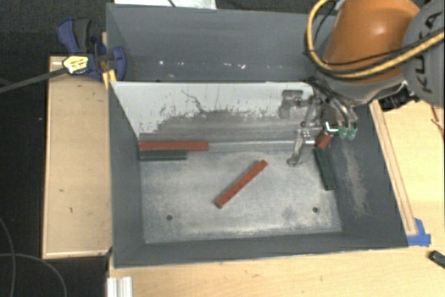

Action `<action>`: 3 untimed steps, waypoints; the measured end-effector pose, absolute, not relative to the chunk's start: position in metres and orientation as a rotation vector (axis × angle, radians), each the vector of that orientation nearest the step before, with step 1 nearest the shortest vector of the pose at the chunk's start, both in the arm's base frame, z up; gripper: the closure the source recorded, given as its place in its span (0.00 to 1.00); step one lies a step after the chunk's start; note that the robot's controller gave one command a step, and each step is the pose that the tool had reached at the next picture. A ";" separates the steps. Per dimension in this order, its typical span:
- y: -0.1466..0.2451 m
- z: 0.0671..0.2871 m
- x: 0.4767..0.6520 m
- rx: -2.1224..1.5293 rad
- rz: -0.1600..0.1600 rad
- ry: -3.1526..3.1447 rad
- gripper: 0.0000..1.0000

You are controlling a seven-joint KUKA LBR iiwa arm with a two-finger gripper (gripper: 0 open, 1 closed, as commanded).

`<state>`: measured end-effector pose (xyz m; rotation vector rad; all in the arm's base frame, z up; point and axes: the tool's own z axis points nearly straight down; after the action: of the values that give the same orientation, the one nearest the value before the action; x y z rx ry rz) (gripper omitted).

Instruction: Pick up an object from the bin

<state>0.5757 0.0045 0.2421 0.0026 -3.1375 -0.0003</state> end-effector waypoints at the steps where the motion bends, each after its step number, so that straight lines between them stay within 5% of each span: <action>1: 0.075 0.135 0.557 0.007 -0.004 -3.135 0.00; 2: 0.075 0.068 0.553 0.282 -0.001 -3.126 0.00; 3: 0.075 0.071 0.554 0.278 -0.001 -3.130 1.00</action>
Offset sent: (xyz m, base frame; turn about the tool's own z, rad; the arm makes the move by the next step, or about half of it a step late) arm -0.0164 0.0670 -0.1037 0.0023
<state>0.5537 0.0754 0.0706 0.2779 -3.1303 -0.0014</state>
